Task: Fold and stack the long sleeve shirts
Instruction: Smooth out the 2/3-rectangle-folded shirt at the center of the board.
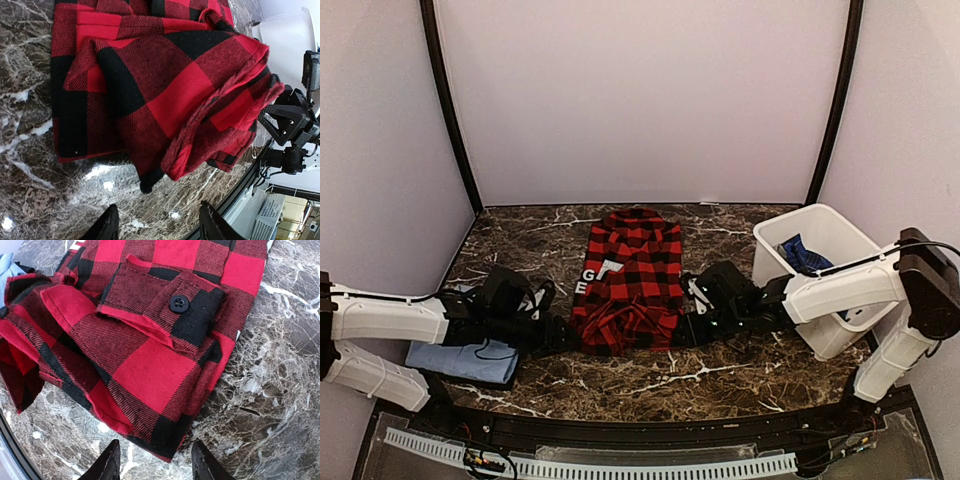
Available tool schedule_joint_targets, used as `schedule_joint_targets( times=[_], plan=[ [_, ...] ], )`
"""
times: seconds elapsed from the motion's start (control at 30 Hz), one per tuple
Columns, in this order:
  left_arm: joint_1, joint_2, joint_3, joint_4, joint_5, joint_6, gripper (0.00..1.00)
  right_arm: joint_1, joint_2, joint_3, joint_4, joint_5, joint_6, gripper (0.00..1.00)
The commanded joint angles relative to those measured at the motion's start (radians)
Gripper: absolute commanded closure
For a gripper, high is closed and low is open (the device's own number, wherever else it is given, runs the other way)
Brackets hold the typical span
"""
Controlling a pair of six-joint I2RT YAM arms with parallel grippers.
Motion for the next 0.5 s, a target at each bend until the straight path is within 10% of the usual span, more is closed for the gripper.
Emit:
schedule_joint_targets(
  times=[0.0,0.47],
  plan=[
    [-0.030,0.073,0.022,0.052,-0.022,0.005,0.48,0.026,0.042,0.039,0.002,0.059,-0.027,0.55],
    [-0.045,0.213,0.148,0.073,-0.055,0.031,0.73,0.040,0.098,0.106,-0.030,0.104,-0.026,0.68]
  ],
)
